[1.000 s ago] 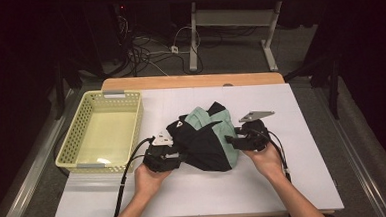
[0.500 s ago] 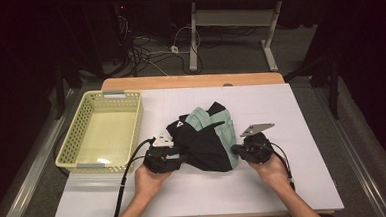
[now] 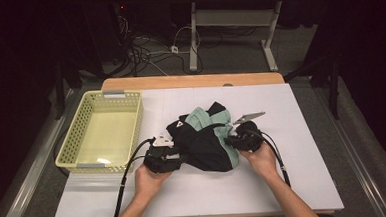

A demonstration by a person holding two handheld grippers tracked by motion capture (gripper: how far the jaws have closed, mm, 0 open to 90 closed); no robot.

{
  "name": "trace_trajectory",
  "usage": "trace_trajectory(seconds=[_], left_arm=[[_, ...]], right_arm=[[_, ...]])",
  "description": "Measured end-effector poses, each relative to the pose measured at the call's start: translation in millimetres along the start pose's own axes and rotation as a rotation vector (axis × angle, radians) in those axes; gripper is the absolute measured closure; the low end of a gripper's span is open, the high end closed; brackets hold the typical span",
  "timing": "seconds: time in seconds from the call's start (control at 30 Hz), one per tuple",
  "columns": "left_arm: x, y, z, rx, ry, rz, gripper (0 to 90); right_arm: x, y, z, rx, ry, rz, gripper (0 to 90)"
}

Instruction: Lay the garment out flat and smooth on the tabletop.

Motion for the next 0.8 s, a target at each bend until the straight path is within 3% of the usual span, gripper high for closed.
trace_trajectory(seconds=[0.13, 0.43, 0.67, 0.8], left_arm=[[1.1, -0.8, 0.1, -0.002, -0.004, 0.001, 50.9], [0.3, -2.2, -0.1, -0.002, 0.003, 0.003, 51.0], [1.5, -0.5, -0.6, 0.008, 0.001, -0.004, 51.0], [0.2, -0.2, -0.4, 0.008, 0.007, -0.006, 51.0]], right_arm=[[-6.8, 11.6, 13.0, 0.003, 0.056, 0.018, 86.5], [-5.5, 37.7, 62.0, -0.027, 0.066, -0.002, 86.5], [-4.6, 50.8, 88.5, -0.041, 0.055, -0.035, 85.5], [-3.8, 56.8, 87.8, 0.005, 0.033, -0.033, 66.3]])
Point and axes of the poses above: each handheld gripper's, and its own axes: y roughly backward along the jaws, z roughly out of its underside, x roughly to its right, the point moved 1 cm from there along -y, roughly forward along the jaws, and after that the axes turned 15 degrees about -y, right-handed, at the moved point
